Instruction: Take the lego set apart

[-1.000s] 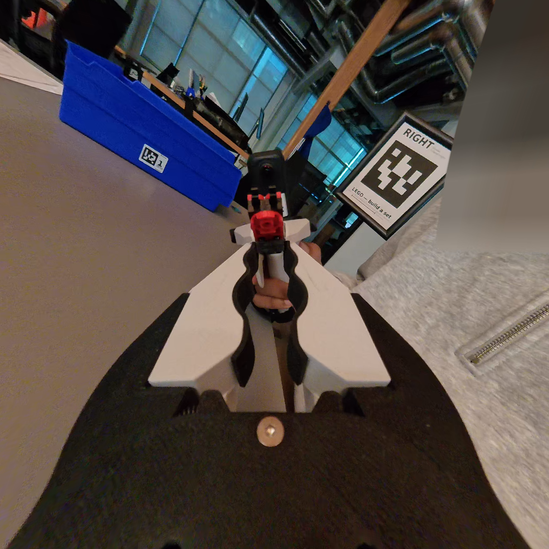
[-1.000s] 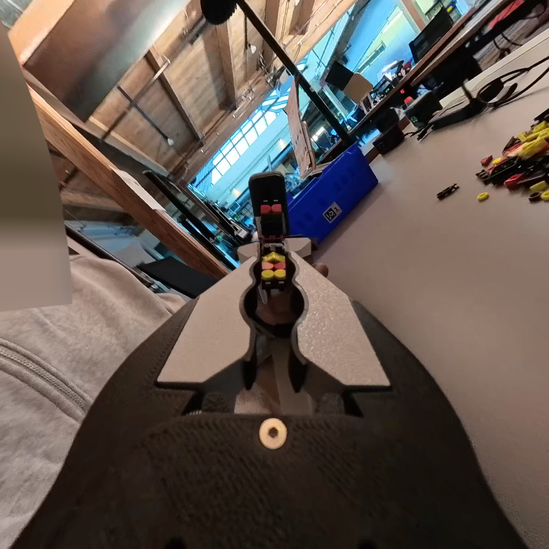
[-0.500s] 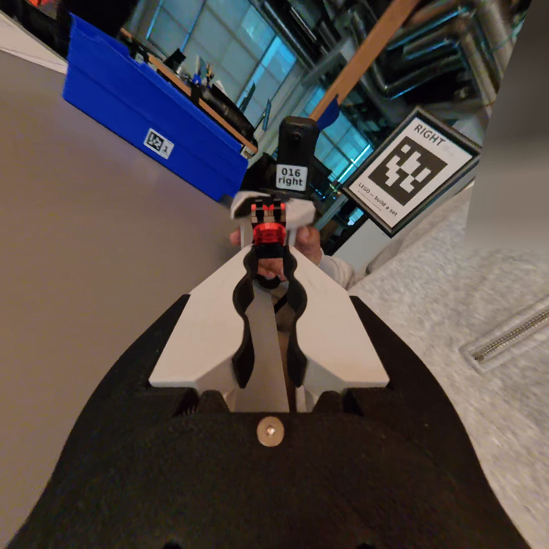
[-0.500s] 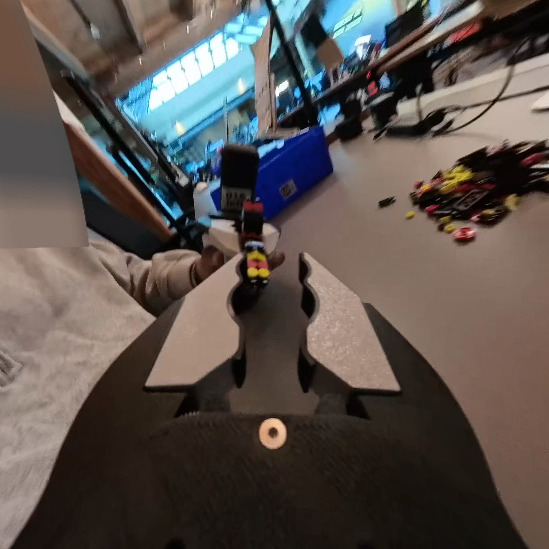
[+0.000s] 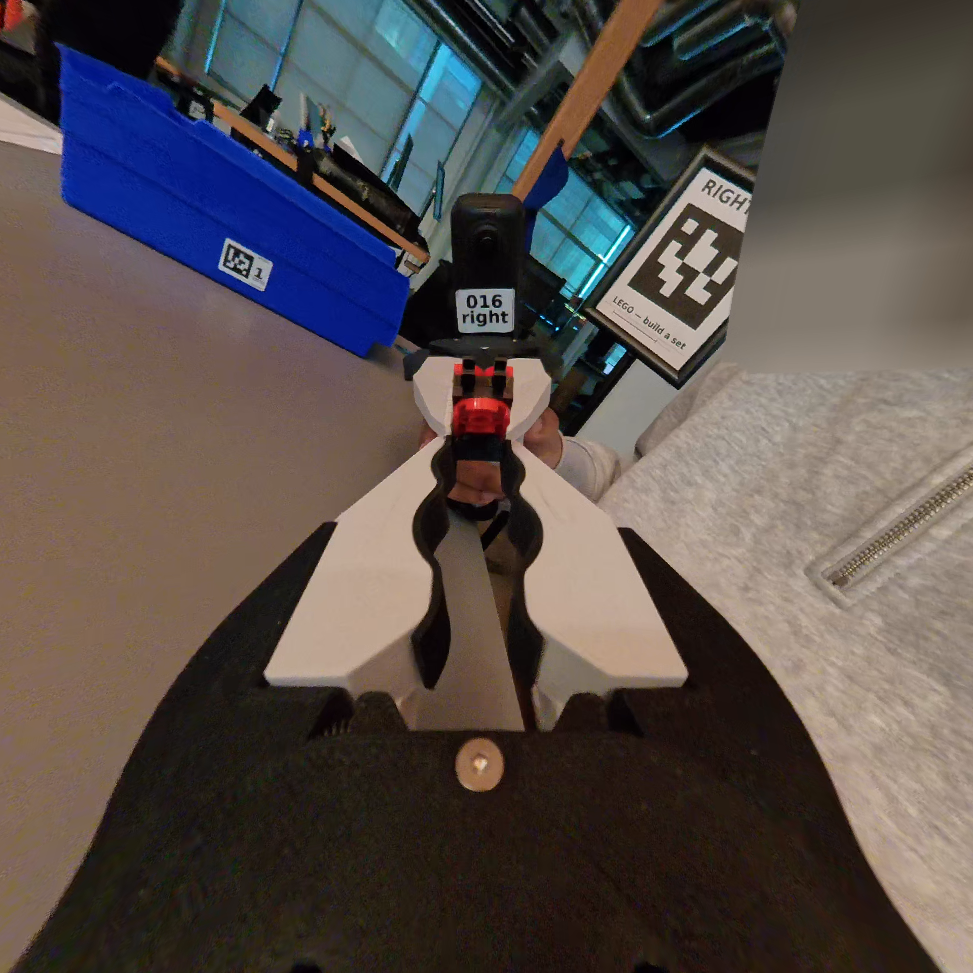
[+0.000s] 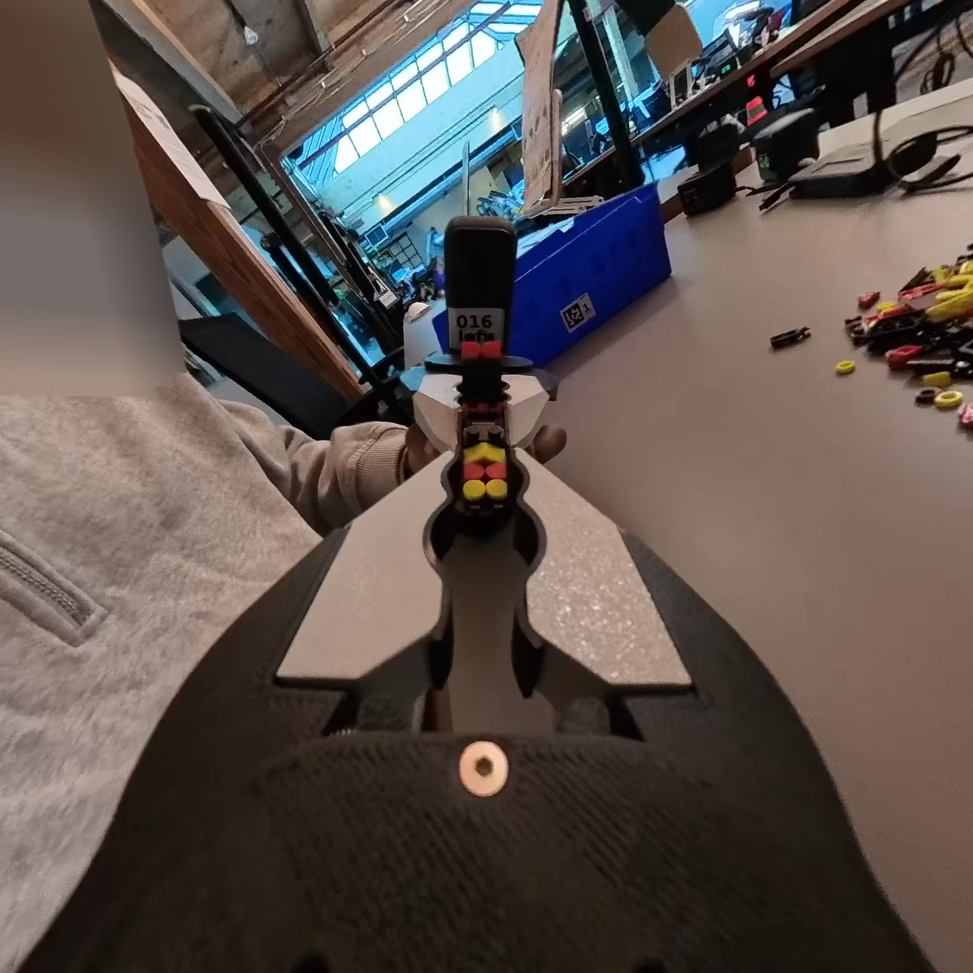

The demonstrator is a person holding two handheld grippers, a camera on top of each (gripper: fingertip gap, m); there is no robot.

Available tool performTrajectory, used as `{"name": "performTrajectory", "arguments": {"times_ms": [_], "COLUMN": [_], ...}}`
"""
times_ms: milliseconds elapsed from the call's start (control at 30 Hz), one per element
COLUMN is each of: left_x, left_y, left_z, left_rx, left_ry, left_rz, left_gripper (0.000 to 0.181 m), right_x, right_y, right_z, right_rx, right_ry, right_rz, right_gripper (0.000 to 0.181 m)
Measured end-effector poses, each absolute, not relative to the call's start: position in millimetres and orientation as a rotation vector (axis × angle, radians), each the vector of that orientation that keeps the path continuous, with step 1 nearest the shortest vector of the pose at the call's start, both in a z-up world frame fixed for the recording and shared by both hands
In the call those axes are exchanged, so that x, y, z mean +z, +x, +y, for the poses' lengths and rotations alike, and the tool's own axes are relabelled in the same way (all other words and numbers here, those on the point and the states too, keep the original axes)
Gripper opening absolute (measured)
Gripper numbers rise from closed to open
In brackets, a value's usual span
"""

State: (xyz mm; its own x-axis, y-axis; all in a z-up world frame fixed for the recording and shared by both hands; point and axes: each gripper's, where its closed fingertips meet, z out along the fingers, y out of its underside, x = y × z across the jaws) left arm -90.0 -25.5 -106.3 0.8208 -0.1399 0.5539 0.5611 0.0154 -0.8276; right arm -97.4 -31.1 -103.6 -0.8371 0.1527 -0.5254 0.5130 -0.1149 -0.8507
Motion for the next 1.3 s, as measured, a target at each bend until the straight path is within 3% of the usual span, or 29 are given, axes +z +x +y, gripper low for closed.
{"name": "performTrajectory", "arguments": {"times_ms": [900,1000,1067,1300], "left_x": [-100,-97,-93,-77], "left_y": [-81,-82,-84,-81], "left_z": [-28,-30,-32,-37], "left_rx": [-0.581,-0.563,-0.511,-0.312], "left_ry": [-1.439,-1.424,-1.396,-1.342], "left_rz": [-0.281,-0.276,-0.255,-0.173], "left_gripper": [0.017,0.017,0.017,0.017], "right_x": [-102,-96,-90,-64], "right_y": [-86,-90,-94,-108], "right_z": [-36,-37,-32,-11], "right_rx": [-2.083,-2.185,-2.298,-2.762], "right_ry": [0.59,0.57,0.552,0.562], "right_rz": [2.075,2.145,2.239,2.435], "right_gripper": [0.018,0.046,0.044,0.07]}}
